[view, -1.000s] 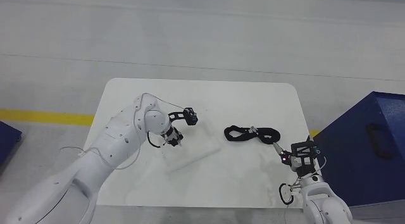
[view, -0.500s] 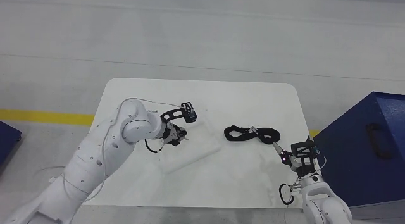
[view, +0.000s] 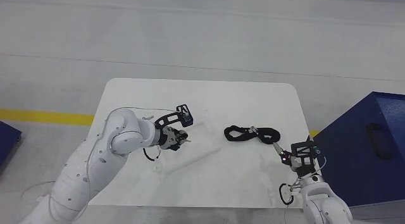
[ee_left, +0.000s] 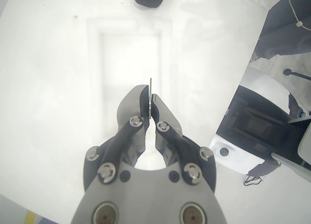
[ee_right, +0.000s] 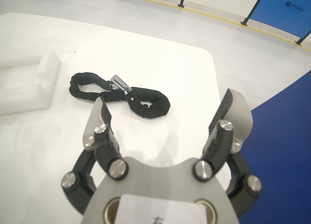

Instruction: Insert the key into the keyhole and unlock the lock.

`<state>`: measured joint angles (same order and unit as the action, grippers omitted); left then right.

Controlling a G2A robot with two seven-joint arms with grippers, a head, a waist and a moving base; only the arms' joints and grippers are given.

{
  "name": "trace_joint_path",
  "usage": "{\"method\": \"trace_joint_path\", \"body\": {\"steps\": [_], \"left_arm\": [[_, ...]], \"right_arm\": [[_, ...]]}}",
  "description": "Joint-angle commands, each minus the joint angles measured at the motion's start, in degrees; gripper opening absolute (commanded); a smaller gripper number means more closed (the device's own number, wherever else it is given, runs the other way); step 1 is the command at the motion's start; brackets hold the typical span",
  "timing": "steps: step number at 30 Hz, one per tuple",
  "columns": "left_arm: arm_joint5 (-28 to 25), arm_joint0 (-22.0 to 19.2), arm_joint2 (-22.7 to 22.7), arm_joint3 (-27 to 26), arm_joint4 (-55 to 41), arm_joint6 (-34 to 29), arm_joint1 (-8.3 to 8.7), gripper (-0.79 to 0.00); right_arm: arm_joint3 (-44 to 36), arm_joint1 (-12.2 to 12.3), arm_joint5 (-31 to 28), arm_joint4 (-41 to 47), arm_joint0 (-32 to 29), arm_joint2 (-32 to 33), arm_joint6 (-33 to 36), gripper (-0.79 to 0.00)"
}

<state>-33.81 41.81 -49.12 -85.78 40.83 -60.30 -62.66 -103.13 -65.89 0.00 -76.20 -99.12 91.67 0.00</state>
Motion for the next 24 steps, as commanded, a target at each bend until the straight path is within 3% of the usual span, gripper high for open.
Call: {"method": "trace_joint_path", "body": {"steps": [1, 9, 12, 18, 24], "left_arm": [[0.0, 0.0, 0.0, 0.0, 0.0, 0.0, 0.0, -0.785], [0.0, 0.0, 0.0, 0.0, 0.0, 0.0, 0.0, -0.785], [0.0, 0.0, 0.0, 0.0, 0.0, 0.0, 0.0, -0.785], [0.0, 0.0, 0.0, 0.0, 0.0, 0.0, 0.0, -0.785], [0.0, 0.0, 0.0, 0.0, 0.0, 0.0, 0.0, -0.785]], "right_arm": [[0.0, 0.0, 0.0, 0.0, 0.0, 0.0, 0.0, 0.0], [0.0, 0.0, 0.0, 0.0, 0.0, 0.0, 0.0, 0.0], [0.02, 0.16, -2.36, -1.03, 1.14, -0.24, 4.88, 0.0], [1.13, 1.31, -16.49, 3.12, 9.12, 3.54, 19.42, 0.0], [13.14, 2.8, -37.12, 2.8, 23.65, 1.56, 29.11, 0.0]]}}
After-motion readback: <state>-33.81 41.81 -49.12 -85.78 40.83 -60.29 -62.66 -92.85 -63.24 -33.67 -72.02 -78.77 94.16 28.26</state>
